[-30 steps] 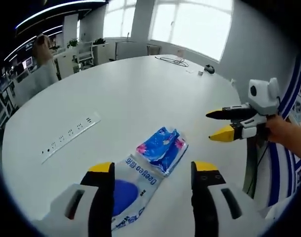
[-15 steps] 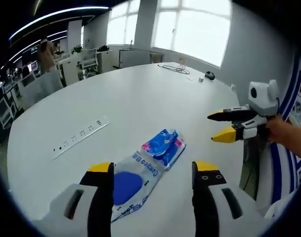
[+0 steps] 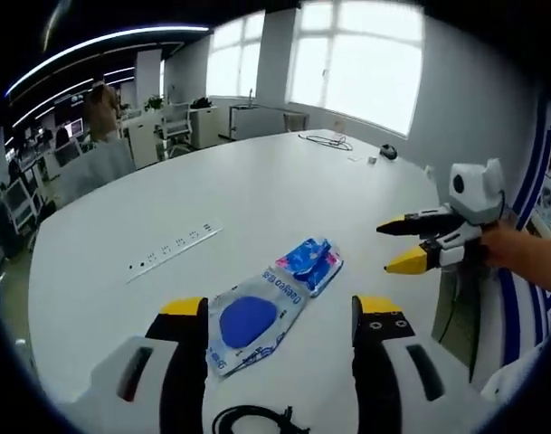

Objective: Arrange the tabletop items into an orderly group along one side of the table until the central work area is clear of visible clutter.

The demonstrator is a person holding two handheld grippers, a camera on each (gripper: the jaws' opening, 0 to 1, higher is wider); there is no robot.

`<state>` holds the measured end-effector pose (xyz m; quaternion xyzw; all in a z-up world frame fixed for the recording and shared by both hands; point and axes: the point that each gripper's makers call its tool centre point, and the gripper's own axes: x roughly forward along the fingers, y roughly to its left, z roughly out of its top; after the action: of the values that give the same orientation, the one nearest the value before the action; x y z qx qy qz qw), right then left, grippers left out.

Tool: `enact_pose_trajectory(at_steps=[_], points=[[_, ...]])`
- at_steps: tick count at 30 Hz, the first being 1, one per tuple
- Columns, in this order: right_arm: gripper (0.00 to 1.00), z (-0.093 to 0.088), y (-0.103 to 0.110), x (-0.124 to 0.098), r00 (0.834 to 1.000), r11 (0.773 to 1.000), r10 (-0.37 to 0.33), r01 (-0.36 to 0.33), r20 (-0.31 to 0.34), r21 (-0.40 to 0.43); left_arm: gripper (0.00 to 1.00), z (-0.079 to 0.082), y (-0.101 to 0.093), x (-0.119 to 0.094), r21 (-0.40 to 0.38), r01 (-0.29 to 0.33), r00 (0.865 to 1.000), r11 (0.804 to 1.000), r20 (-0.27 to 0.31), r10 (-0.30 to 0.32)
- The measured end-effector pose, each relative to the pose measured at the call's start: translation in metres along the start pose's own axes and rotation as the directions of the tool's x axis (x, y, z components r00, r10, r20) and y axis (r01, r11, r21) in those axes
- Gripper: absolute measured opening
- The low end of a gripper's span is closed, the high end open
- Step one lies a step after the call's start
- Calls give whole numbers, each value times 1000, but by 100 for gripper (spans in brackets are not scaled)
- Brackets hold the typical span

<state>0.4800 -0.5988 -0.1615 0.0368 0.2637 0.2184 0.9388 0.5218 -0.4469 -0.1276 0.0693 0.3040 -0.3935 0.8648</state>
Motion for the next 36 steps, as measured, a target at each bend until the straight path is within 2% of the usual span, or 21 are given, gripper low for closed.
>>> enact_pose_trajectory(at_steps=[12, 21, 30, 36], points=[[55, -2, 68, 17, 996, 996, 88, -88, -8, -29, 65, -40, 21, -61, -67, -64, 998, 996, 18, 66], [55, -9, 114, 37, 987, 985, 159, -161, -39, -61, 64, -71, 35, -100, -132, -121, 992, 984, 26, 126], [55, -24, 155, 57, 969, 965, 227, -237, -99, -110, 65, -108, 44, -123, -187, -176, 983, 966, 19, 182], [56, -38, 177, 71, 951, 949, 270, -289, -149, -126, 64, -139, 44, -129, -226, -202, 979, 953, -9, 206]])
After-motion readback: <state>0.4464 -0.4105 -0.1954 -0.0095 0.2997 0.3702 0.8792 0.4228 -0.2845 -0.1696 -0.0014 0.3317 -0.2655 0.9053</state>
